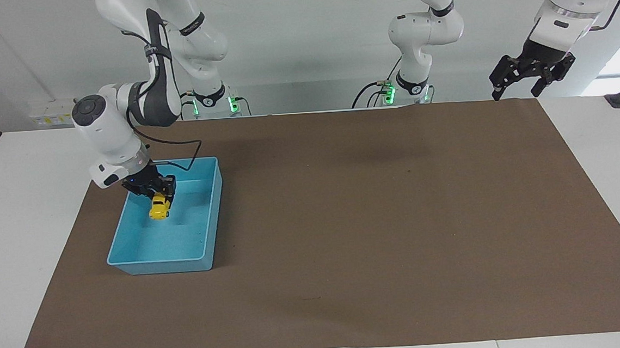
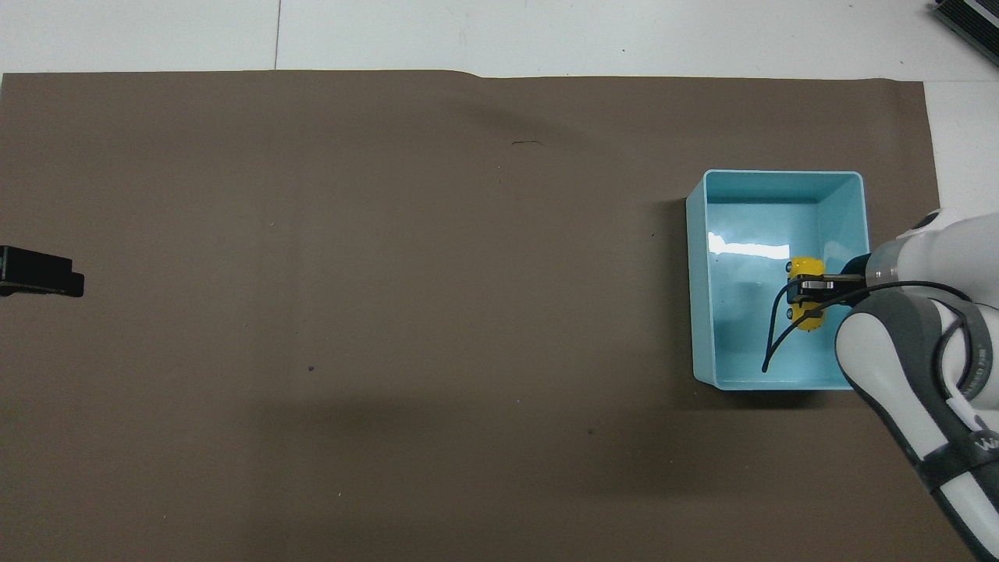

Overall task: Wind up and store yellow beetle car
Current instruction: 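Move the car into the blue bin and lower it with the right gripper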

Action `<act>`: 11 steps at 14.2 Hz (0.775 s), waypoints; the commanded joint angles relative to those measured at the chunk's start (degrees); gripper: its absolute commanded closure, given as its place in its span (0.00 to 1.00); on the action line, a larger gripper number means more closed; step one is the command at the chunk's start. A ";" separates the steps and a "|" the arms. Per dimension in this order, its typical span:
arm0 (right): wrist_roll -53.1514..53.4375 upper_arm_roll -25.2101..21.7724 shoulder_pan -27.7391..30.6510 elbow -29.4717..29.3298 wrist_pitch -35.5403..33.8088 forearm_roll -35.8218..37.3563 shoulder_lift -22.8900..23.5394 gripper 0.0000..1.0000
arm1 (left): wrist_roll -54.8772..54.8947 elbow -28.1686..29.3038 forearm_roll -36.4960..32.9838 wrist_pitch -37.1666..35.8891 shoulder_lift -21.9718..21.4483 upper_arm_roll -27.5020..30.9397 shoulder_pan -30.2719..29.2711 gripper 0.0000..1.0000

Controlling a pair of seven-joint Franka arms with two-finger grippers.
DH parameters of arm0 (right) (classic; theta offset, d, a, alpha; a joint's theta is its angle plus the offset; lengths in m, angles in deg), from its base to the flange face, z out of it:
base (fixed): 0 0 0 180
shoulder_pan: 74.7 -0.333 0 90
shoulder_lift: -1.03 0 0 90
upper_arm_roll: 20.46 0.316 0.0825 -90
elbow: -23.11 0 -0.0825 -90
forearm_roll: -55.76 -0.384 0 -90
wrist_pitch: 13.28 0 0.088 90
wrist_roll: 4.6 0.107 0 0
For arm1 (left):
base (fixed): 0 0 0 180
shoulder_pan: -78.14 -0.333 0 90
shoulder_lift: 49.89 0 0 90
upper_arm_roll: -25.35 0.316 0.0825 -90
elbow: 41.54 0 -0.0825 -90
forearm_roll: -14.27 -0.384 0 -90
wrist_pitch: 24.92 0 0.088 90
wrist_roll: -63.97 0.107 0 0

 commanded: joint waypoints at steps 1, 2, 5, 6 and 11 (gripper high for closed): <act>-1.09 0.43 0.72 1.20 2.04 0.53 0.96 1.00 | 0.07 -0.10 -0.05 -0.77 -0.62 -0.25 -0.56 0.00; -1.00 0.52 0.55 1.64 2.57 0.53 0.97 1.00 | 0.07 -0.10 -0.05 -0.77 -0.62 -0.25 -0.56 0.00; -0.83 0.52 0.28 1.91 3.36 0.53 1.93 1.00 | 0.07 -0.10 -0.05 -0.77 -0.62 -0.25 -0.56 0.00; -0.83 0.52 0.28 2.43 4.32 0.53 2.20 1.00 | 0.07 -0.10 -0.05 -0.77 -0.62 -0.25 -0.56 0.00; -0.56 0.61 0.19 6.03 10.29 0.53 4.04 1.00 | 0.07 -0.10 -0.05 -0.77 -0.62 -0.25 -0.56 0.00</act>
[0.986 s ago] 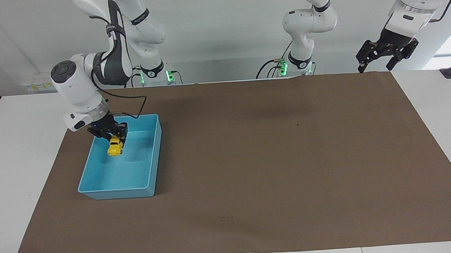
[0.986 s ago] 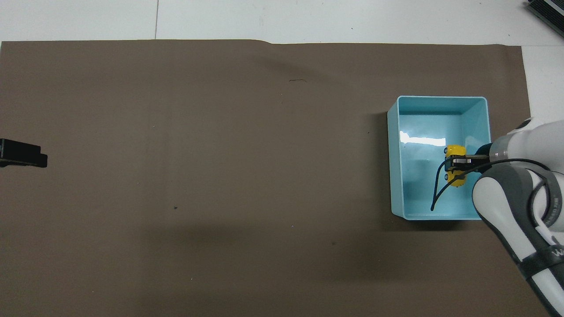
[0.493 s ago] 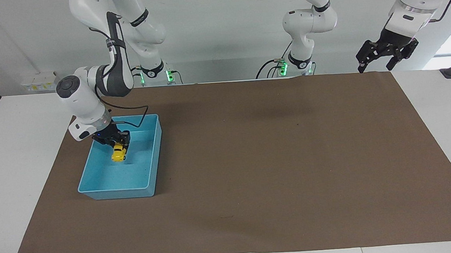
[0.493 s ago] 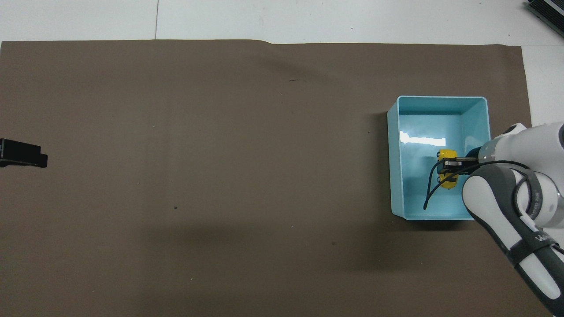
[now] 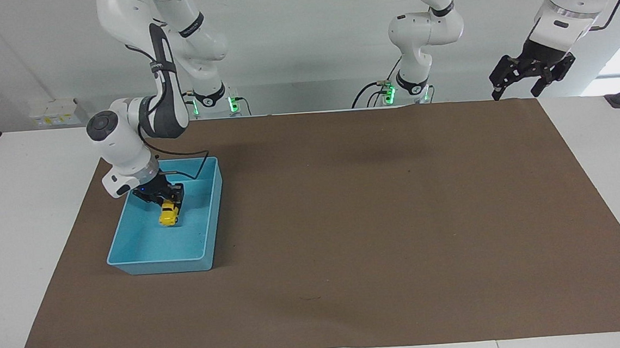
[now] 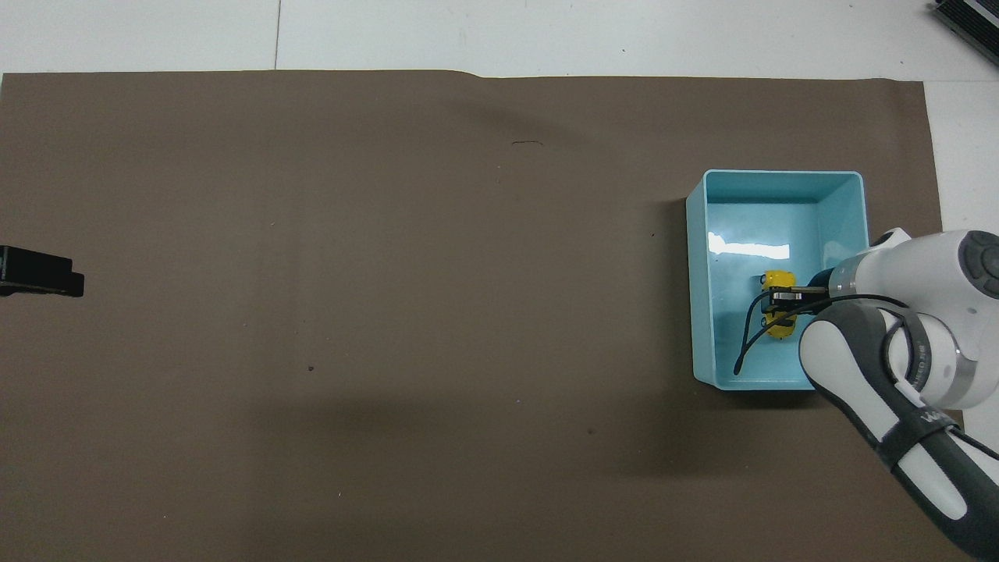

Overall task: Wind up and store yellow beetle car
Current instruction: 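Move the car into the blue bin and lower it with the right gripper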

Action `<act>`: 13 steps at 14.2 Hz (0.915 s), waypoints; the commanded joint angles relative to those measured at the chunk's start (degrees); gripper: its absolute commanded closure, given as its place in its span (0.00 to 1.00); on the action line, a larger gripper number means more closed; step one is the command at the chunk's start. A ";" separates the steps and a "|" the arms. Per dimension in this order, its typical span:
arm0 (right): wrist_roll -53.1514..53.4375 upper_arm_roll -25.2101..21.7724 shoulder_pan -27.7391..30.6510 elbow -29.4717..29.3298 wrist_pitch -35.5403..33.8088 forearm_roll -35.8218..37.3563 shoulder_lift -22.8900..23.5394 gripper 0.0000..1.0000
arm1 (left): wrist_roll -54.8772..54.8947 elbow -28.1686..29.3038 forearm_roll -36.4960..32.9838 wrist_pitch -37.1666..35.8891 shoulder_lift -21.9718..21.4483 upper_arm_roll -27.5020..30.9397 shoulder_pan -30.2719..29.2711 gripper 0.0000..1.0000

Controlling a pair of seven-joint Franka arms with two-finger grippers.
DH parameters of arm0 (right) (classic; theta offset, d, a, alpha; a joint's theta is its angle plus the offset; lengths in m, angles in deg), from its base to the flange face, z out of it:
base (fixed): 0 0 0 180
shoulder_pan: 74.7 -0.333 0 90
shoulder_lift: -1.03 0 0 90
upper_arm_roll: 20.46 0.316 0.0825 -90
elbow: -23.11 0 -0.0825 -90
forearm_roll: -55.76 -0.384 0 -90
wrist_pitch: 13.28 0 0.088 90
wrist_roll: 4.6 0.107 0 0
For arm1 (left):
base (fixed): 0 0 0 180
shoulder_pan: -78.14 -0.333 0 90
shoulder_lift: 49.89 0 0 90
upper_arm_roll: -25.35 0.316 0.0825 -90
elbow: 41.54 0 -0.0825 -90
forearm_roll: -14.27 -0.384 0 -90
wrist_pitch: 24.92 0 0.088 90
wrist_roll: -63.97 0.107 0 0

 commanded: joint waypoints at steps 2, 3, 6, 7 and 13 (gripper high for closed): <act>-0.65 0.41 0.42 2.30 3.71 0.53 0.71 1.00 | 0.07 -0.10 -0.05 -0.77 -0.62 -0.25 -0.47 0.00; -0.73 0.41 0.42 2.30 3.71 0.53 0.71 1.00 | 0.07 -0.10 -0.05 -0.77 -0.62 -0.25 -0.56 0.00; -0.74 0.41 0.42 2.30 3.63 0.53 0.71 0.86 | 0.07 -0.10 -0.05 -0.77 -0.62 -0.25 -0.56 0.00; -0.47 0.41 0.42 2.21 3.63 0.53 0.71 0.60 | 0.07 -0.10 -0.05 -0.77 -0.62 -0.25 -0.56 0.00; -1.18 0.50 0.24 -1.03 -0.04 0.61 0.10 0.00 | 0.07 -0.10 -0.05 -0.77 -0.62 -0.25 -0.56 0.00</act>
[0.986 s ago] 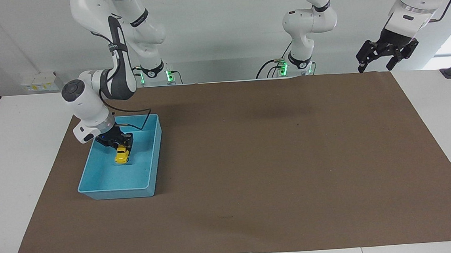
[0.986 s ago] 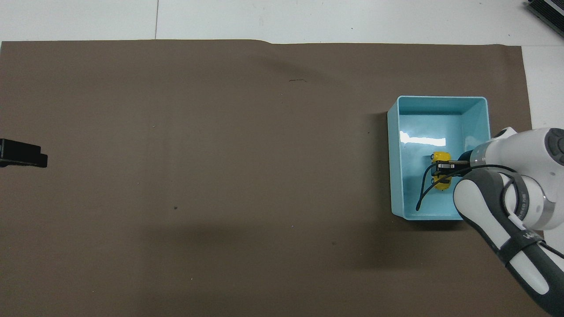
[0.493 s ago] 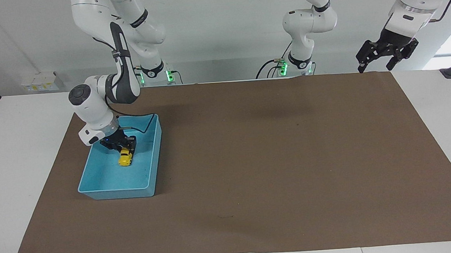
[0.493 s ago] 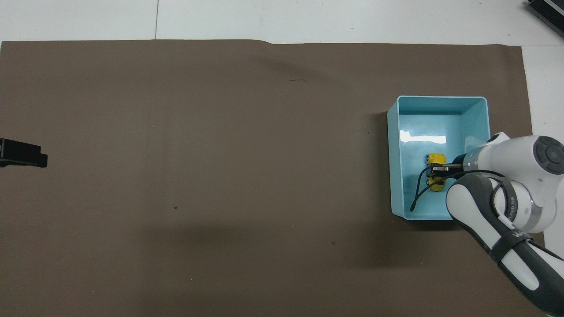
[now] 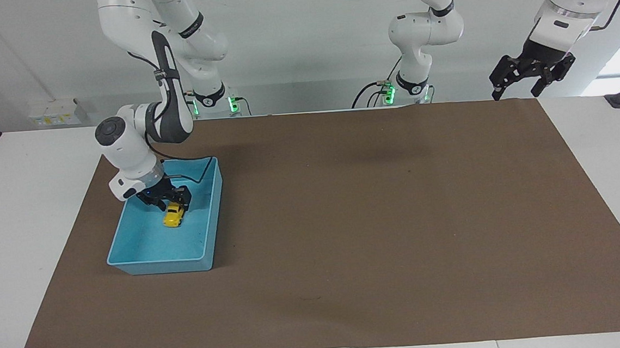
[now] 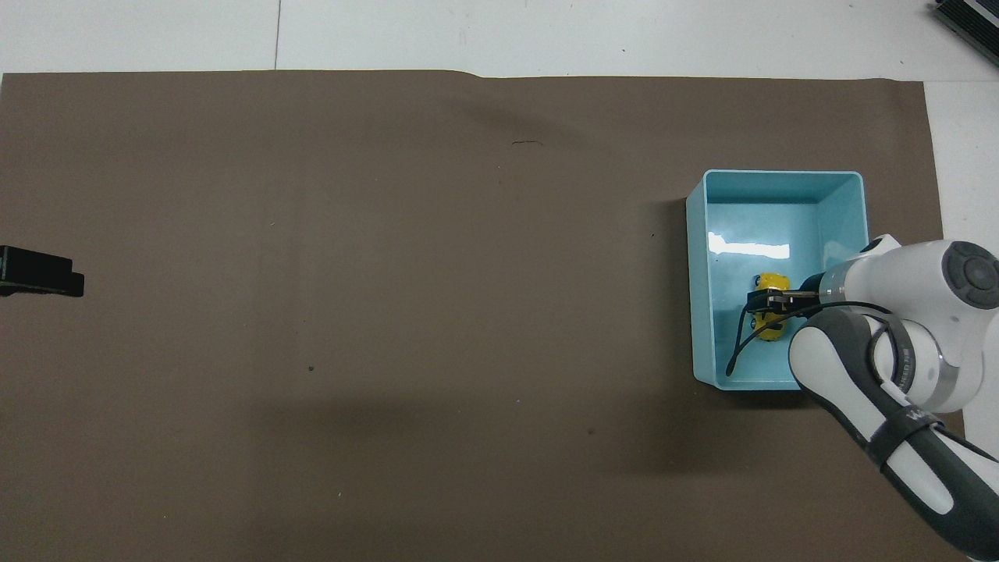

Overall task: Wind up and store yellow beetle car
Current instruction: 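Move the car into the blue bin and lower it with the right gripper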

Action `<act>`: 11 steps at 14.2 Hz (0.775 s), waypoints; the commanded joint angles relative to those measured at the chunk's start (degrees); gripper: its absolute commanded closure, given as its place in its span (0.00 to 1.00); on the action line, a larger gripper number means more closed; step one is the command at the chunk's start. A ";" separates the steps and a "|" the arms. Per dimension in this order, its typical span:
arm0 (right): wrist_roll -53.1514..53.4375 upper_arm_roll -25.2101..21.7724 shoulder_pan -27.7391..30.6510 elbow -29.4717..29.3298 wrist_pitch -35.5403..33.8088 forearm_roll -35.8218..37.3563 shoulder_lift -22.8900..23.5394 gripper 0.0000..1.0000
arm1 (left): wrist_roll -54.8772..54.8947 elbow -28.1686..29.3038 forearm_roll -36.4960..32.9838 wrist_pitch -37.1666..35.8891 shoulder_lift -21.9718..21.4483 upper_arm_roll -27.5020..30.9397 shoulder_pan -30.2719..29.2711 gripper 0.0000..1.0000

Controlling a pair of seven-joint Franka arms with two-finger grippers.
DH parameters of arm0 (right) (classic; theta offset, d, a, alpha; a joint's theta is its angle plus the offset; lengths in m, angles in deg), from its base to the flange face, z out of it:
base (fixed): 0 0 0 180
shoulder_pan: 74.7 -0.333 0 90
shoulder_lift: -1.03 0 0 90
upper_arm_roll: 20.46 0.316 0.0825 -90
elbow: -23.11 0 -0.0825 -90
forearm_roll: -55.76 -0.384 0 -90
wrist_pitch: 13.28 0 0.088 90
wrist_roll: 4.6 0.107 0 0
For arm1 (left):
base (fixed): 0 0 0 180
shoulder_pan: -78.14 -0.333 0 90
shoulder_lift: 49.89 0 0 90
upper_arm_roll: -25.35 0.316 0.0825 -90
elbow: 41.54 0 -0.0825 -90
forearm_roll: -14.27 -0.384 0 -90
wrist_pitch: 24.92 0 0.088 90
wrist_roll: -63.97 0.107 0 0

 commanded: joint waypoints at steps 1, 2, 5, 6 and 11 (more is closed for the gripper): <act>-0.78 0.41 0.38 -3.27 -4.97 0.66 -0.89 0.00 | 0.07 -0.10 -0.05 -0.77 -0.62 -0.25 -0.56 0.00; -0.69 0.41 0.38 -4.59 -6.91 0.66 -1.06 0.00 | 0.07 -0.10 -0.05 -0.77 -0.62 -0.25 -0.56 0.00; -0.95 0.41 0.38 -8.81 -11.05 0.84 -1.15 0.00 | 0.07 -0.10 -0.05 -0.77 -0.62 -0.25 -0.56 0.00; -0.95 0.41 0.38 -10.57 -12.72 1.27 -1.07 0.00 | 0.07 -0.10 -0.05 -0.77 -0.62 -0.25 -0.56 0.00; 0.54 0.50 0.29 -17.78 -18.35 5.58 -1.07 0.00 | 0.07 -0.10 -0.05 -0.77 -0.62 -0.25 -0.56 0.00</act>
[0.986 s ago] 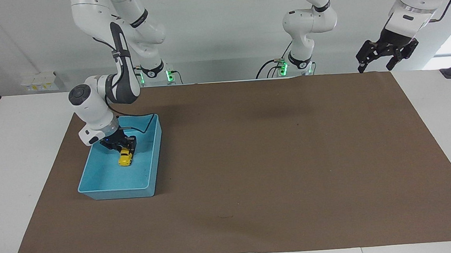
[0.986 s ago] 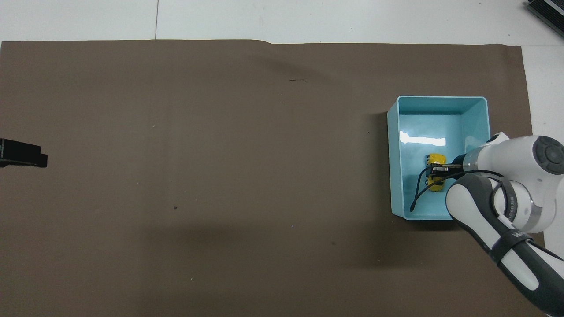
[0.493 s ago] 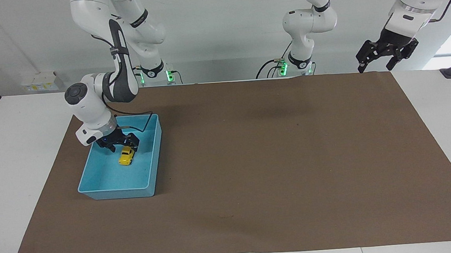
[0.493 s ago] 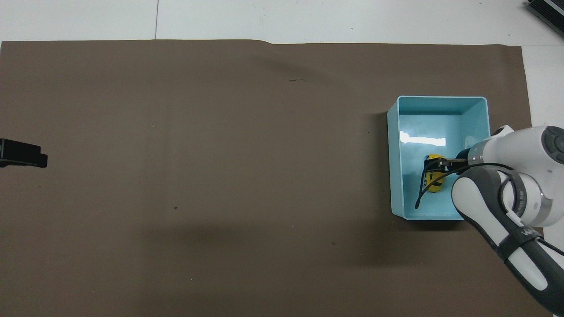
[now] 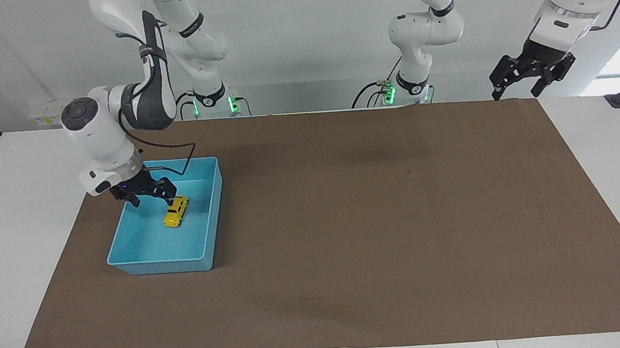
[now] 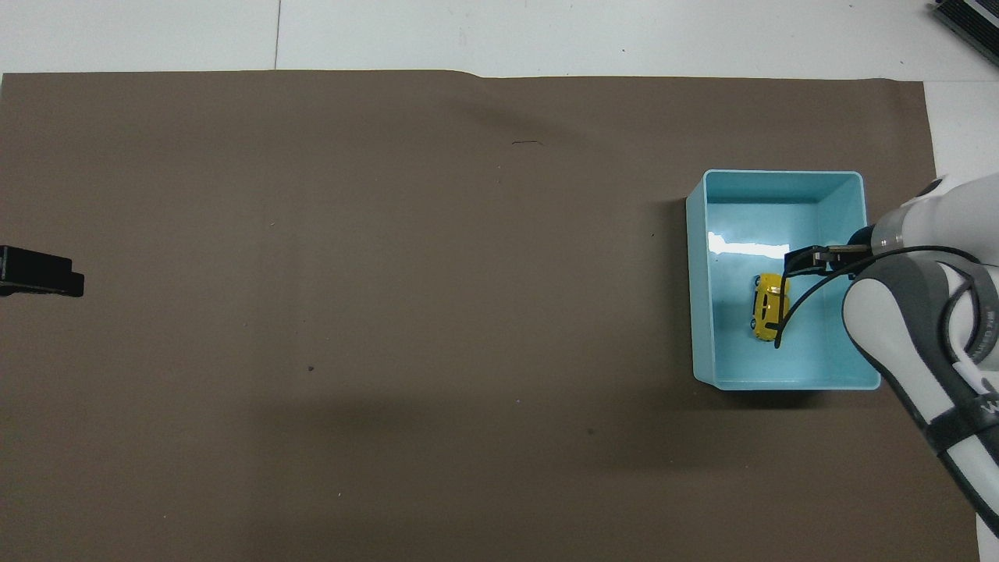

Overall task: Wind up and store yellow beetle car
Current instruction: 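Open the right gripper and raise it off the car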

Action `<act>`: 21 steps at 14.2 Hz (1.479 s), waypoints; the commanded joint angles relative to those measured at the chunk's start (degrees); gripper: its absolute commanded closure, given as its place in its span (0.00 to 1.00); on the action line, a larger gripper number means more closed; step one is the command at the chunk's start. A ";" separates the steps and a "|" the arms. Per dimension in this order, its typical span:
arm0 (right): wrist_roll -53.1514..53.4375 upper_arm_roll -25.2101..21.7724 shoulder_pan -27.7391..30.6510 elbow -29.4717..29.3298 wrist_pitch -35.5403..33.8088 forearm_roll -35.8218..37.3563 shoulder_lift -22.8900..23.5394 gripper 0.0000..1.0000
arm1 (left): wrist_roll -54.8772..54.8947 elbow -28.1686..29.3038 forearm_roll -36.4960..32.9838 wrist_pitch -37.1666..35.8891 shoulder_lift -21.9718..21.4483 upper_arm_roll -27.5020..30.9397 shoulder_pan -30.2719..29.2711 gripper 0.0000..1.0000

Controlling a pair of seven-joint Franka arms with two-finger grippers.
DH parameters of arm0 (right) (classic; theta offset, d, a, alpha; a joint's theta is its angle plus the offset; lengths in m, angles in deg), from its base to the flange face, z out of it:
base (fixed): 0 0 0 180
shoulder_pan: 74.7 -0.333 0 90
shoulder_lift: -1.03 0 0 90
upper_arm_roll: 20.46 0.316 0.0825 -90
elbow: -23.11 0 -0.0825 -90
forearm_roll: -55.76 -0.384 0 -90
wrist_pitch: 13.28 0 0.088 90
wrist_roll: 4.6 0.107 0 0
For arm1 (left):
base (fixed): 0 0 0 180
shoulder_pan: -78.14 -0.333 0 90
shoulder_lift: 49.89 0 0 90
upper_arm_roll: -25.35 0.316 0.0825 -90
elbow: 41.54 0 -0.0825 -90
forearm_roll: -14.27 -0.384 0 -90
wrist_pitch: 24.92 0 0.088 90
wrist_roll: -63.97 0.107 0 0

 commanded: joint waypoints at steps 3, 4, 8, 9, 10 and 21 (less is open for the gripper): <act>4.67 1.13 -0.05 -4.22 -4.75 2.14 0.16 0.00 | 0.07 -0.10 -0.05 -0.77 -0.62 -0.25 -0.56 0.00; 6.16 1.05 -1.79 -4.92 -5.89 2.14 0.07 0.00 | 0.07 -0.10 -0.05 -0.77 -0.62 -0.25 -0.56 0.00; 11.70 1.14 -5.40 -7.83 -10.72 2.49 -0.02 0.00 | 0.07 -0.10 -0.05 -0.77 -0.62 -0.25 -0.56 0.00; 13.63 1.14 -6.37 -8.27 -11.60 2.49 -0.54 0.00 | 0.07 -0.10 -0.05 -0.77 -0.62 -0.25 -0.56 0.00; 15.30 1.14 -7.25 -8.36 -12.05 2.49 -0.89 0.00 | 0.07 -0.10 -0.05 -0.77 -0.62 -0.25 -0.56 0.00; 16.72 1.22 -9.11 -12.22 -20.65 -3.75 -7.14 0.00 | 0.07 -0.10 -0.05 -0.77 -0.62 -0.25 -0.56 0.00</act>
